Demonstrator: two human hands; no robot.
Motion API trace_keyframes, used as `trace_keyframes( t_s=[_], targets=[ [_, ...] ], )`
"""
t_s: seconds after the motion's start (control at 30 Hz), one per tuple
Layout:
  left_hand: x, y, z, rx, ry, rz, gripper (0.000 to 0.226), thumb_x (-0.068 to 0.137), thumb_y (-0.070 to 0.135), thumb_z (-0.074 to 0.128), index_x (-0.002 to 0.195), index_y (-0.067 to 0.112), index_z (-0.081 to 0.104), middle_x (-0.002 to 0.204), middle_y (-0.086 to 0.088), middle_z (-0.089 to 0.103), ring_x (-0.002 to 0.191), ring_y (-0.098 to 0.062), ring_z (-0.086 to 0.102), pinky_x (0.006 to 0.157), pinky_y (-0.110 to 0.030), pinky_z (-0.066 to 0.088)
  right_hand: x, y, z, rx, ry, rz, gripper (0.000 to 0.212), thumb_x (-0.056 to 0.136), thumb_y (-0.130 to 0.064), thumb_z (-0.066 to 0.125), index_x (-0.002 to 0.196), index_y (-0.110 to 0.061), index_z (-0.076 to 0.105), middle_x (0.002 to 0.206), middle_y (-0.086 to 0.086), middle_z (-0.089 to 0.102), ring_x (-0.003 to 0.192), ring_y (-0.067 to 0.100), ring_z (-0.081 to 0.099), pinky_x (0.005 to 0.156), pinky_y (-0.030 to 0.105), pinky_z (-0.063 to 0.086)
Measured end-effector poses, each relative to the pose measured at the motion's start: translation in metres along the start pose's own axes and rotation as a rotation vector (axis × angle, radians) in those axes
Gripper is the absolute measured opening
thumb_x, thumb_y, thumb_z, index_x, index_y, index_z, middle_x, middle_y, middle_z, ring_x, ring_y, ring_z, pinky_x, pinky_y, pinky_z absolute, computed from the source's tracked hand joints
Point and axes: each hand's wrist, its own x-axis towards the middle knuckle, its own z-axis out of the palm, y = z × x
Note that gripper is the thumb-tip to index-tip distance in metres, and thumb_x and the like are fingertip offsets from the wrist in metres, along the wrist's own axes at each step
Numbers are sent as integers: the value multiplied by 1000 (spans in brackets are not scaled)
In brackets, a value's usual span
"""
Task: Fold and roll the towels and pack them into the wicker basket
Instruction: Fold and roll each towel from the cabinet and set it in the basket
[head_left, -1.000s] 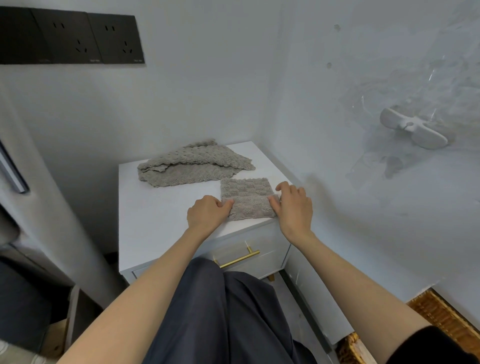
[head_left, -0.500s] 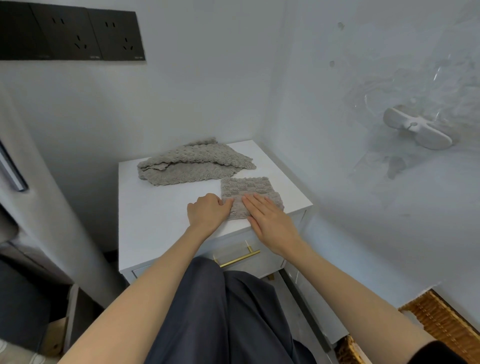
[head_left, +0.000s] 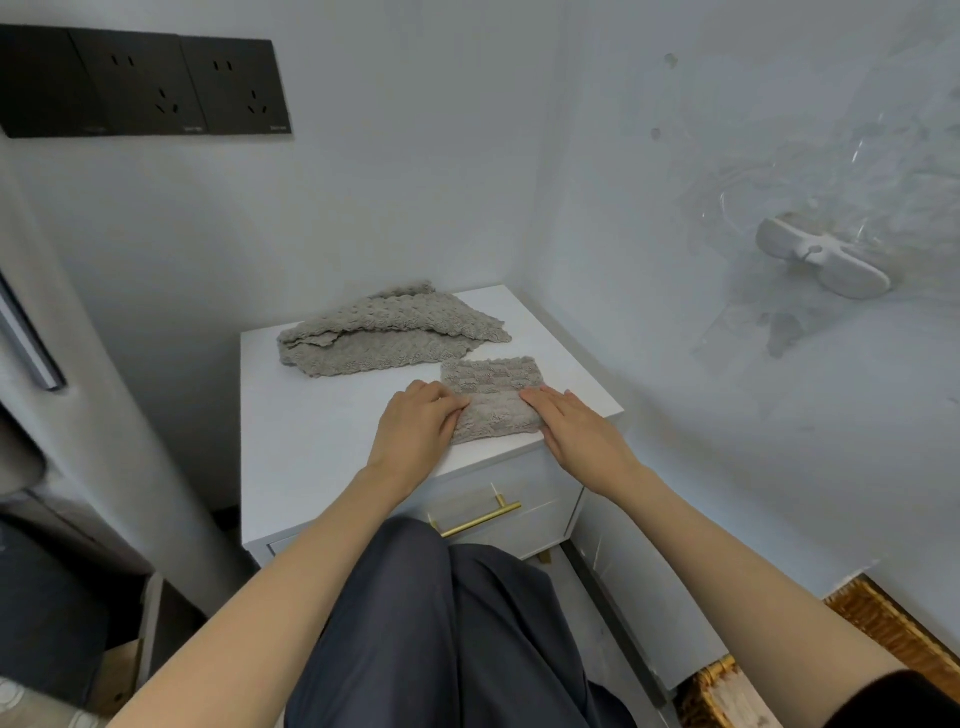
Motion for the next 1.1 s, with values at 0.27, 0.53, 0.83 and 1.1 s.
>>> trace_keyframes(
  t_s=[0.27, 0.53, 0.83, 1.1],
  targets=[
    [-2, -7, -3, 133, -199, -1, 55, 86, 45, 53, 137, 24, 50, 125, 4, 59, 120, -17, 48, 98, -31, 32, 5, 2, -1, 344, -1, 152, 51, 92, -1, 41, 136, -26, 43, 135, -3, 49, 122, 14, 42, 91, 21, 31],
    [3, -12, 4, -6, -262, -127, 43, 94, 44, 47, 132, 23, 52, 117, 1, 58, 112, -21, 50, 90, -36, 37, 7, 0, 0, 435, 66, 214, 41, 93, -5, 49, 132, -16, 51, 126, 3, 57, 113, 18, 50, 93, 23, 36],
    [8, -11, -7, -131, -334, -260, 50, 99, 48, 34, 61, 16, 42, 66, 0, 47, 71, -22, 45, 62, -33, 33, 6, 0, -22, 693, 37, 475, 41, 89, -34, 63, 64, -13, 39, 62, -4, 38, 58, 10, 33, 57, 26, 23],
    [9, -8, -3, -49, -296, -345, 61, 101, 50, 24, 52, 17, 35, 56, 0, 43, 74, -25, 45, 76, -37, 35, 16, -8, -23, 521, -11, 561, 49, 92, -53, 51, 64, -16, 35, 62, -5, 40, 65, 17, 41, 66, 33, 27]
  ],
)
